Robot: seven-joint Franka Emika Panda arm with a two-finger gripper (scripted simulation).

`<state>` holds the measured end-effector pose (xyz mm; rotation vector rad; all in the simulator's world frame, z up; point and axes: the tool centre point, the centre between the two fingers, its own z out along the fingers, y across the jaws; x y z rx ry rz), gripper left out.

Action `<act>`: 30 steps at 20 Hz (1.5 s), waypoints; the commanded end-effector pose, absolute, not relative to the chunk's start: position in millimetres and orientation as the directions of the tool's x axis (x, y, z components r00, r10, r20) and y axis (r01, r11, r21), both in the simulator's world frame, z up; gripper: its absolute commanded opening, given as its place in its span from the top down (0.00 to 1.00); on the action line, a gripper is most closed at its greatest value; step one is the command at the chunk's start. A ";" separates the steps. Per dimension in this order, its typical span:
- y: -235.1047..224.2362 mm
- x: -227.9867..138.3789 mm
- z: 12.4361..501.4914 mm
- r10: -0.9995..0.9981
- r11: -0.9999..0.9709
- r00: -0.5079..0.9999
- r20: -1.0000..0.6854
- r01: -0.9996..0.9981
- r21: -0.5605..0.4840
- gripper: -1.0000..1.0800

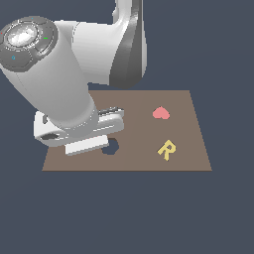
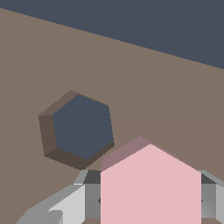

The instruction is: Insert a designated object into the corresponding slot on a board.

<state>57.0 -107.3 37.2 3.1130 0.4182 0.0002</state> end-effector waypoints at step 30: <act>-54.8 74.2 40.4 -0.566 -0.825 0.825 0.001 -0.566 0.001 1.00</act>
